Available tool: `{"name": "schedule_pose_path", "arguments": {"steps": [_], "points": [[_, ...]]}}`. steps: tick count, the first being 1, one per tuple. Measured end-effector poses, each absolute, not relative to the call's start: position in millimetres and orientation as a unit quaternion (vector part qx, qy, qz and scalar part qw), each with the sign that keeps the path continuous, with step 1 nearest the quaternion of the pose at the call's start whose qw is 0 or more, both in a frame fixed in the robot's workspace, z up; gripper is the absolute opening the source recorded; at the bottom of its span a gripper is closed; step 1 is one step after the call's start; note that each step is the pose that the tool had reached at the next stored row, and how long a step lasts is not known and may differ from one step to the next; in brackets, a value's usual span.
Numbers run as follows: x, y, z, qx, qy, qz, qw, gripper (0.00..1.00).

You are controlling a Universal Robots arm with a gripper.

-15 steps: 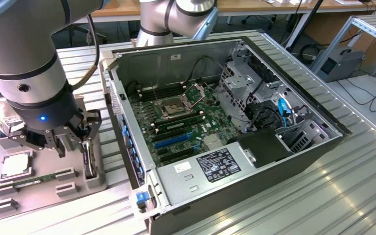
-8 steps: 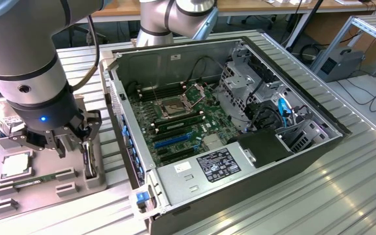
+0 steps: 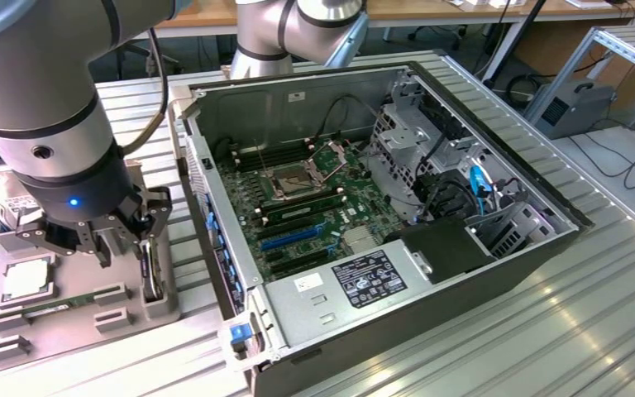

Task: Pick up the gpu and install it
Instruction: 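Pick up the gpu and move the gpu toward the slot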

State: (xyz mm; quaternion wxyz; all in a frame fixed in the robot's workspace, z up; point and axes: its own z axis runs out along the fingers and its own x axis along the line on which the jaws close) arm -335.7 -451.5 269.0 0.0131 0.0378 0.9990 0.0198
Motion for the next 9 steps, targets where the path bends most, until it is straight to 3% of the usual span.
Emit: {"name": "schedule_pose_path", "arguments": {"steps": [9], "points": [[-335.7, -451.5, 266.9, 0.038, 0.999, 0.02, 0.013, 0.42]]}}
